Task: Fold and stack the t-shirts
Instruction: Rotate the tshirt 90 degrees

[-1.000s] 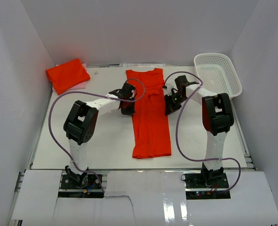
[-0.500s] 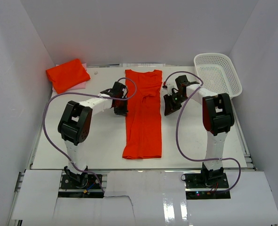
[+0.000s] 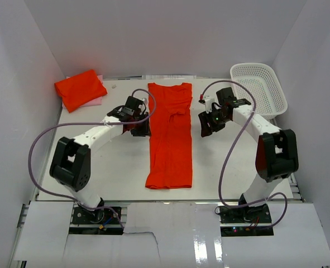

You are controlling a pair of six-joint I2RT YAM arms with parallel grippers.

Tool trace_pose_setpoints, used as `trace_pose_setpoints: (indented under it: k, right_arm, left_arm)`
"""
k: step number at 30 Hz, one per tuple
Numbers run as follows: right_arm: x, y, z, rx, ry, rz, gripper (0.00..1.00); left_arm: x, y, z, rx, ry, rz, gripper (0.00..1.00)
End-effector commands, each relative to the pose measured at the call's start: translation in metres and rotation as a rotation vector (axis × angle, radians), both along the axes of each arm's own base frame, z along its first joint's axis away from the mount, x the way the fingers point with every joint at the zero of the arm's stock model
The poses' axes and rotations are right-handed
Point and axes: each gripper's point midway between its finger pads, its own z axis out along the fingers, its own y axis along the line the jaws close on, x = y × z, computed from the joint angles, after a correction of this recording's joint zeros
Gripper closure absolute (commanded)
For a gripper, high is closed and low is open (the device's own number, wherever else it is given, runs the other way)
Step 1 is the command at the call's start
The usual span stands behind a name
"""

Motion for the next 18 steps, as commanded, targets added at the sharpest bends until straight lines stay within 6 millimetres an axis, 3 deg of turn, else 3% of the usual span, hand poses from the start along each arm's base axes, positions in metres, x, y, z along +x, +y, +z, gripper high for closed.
trace_pose_setpoints:
  k: [1, 2, 4, 6, 9, 11, 13, 18]
  right_arm:
    - [-0.027, 0.005, 0.033, 0.049, -0.037, 0.049, 0.41]
    - [-0.040, 0.016, 0.035, 0.089, -0.007, 0.079, 0.41]
    - [-0.064, 0.020, 0.029, 0.095, 0.015, 0.116, 0.41]
    - [-0.080, 0.025, 0.022, 0.073, 0.004, 0.162, 0.41]
    - [-0.127, 0.032, 0.000, 0.105, 0.100, 0.278, 0.41]
    - [-0.142, 0.035, -0.011, 0.106, 0.111, 0.332, 0.42]
    - [-0.154, 0.035, -0.017, 0.111, 0.100, 0.368, 0.43]
    - [-0.155, 0.044, -0.016, 0.135, 0.076, 0.397, 0.43]
  left_arm:
    - [-0.019, 0.005, 0.048, -0.049, -0.095, 0.006, 0.57]
    - [-0.031, 0.008, 0.040, -0.049, -0.071, 0.001, 0.57]
    - [-0.049, 0.003, 0.045, -0.080, -0.064, -0.007, 0.57]
    - [-0.073, 0.000, 0.025, -0.063, -0.015, -0.018, 0.57]
    - [-0.096, 0.003, 0.000, -0.027, 0.032, -0.020, 0.58]
    - [-0.106, 0.002, -0.014, -0.014, 0.045, -0.027, 0.59]
    - [-0.107, -0.001, -0.020, -0.019, 0.029, -0.020, 0.59]
    - [-0.116, 0.002, -0.041, -0.013, 0.047, -0.013, 0.59]
